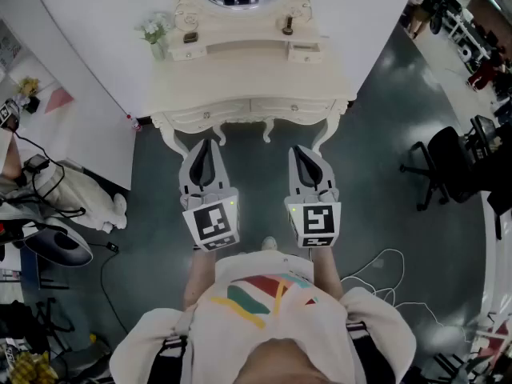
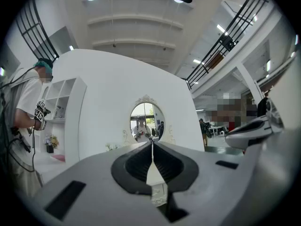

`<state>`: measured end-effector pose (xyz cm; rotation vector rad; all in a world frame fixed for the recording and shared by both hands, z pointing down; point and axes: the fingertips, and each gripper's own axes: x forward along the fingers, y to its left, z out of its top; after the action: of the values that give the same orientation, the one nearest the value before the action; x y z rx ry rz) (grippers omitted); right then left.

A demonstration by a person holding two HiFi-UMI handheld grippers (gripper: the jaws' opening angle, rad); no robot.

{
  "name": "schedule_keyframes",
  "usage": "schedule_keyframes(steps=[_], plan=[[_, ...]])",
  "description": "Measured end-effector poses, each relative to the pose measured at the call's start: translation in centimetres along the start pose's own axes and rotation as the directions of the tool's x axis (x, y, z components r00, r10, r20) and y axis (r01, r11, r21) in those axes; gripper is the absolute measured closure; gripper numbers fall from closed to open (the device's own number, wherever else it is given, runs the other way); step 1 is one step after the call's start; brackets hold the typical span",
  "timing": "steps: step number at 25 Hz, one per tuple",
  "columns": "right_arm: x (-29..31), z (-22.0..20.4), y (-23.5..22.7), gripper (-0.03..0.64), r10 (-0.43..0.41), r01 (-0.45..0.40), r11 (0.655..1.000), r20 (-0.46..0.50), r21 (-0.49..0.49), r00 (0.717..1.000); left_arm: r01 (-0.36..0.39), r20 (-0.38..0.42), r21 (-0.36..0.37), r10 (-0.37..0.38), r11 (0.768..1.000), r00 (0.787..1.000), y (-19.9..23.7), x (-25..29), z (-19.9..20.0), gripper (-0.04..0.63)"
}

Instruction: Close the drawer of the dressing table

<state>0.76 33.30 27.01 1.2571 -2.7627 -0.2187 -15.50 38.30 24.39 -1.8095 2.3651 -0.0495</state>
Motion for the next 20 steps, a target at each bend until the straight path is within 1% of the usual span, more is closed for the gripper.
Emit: schedule_keyframes(steps=[10,20], plan=[[0.2,-2.1,-1.2,0.617,0.022,-0.021,1.000,-0.043,0.015,0.999,-0.010,-0.030,0.002,0.011,1.000,0.999,-1.0,0.6,-1.1,0.586],[1.7,-2.8,-3.1,0.617,0.037,-0.035,0.998,-0.037,0.045,0.999,-0.054,-0.058,0.007,0.054,0.999,0.997,-1.1,2.0,-2.3,0.586]])
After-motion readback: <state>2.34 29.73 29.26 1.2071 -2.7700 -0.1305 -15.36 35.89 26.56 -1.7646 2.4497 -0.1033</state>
